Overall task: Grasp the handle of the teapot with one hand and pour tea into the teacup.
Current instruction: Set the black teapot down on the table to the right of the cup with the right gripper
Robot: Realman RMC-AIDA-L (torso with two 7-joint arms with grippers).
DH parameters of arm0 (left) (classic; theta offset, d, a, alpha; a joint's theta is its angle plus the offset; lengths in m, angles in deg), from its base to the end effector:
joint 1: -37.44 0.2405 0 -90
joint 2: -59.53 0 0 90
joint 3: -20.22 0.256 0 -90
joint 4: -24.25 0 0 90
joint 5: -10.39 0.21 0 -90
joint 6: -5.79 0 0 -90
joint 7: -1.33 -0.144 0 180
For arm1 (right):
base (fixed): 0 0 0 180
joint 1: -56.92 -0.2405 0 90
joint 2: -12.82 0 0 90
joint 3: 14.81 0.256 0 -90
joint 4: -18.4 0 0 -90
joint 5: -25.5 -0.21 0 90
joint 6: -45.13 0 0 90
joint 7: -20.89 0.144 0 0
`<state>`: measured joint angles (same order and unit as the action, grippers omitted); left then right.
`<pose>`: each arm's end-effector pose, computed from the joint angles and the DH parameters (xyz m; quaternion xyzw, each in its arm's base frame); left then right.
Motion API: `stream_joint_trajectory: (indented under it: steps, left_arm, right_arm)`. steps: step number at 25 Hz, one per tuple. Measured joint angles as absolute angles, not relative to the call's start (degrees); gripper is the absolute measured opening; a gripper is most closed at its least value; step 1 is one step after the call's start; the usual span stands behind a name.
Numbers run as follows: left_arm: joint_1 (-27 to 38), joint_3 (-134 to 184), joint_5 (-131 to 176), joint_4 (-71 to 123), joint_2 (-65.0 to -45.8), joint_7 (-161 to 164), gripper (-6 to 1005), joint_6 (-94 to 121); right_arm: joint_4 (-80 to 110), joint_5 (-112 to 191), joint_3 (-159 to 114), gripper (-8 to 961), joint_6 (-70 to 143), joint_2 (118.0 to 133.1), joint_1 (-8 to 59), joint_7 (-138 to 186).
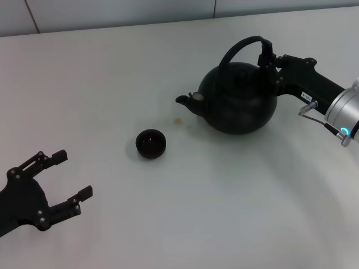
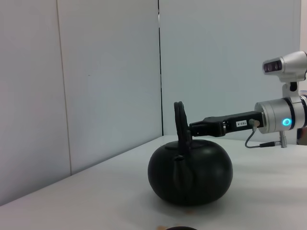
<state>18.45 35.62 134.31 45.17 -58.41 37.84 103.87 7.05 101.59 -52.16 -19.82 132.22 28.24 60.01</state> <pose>-0.3324 0.2332 -0.0091 -0.9186 -0.0955 -0.2936 0.2467 0.3169 0.3462 -0.0213 -0.8139 0.2419 0.2936 0.4391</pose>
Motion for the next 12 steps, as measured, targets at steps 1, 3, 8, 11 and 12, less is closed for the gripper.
stream_joint_trajectory:
  steps: [1,3,8,11,12]
  left_arm:
    - [18.45,35.61,134.31,45.17,-58.41,37.82,859,103.87]
    - [18.45,35.57,134.31,45.17,-58.41,37.78,859,103.87]
    - [18.45,35.51,134.30,45.17,-58.41,37.77,859,103.87]
    - [18.45,35.51,134.31,45.17,-58.41,37.84,859,103.87]
    - [18.45,35.51,134.31,45.17,-58.41,37.84,859,103.87]
  right_arm:
    - [7.09,101.60,-52.17,83,-19.80,132.21,28.24,59.95]
    - [7.11,101.61,-52.17,84,-19.73,132.20,28.26,59.90]
    - [6.88,101.48,-52.05,84,-20.23,132.21,28.64,59.82]
    - [6.81,101.29,-51.94,84,-20.53,132.24,28.85,59.82]
    - [6.81,101.29,-51.94,84,-20.53,132.24,28.85,59.82]
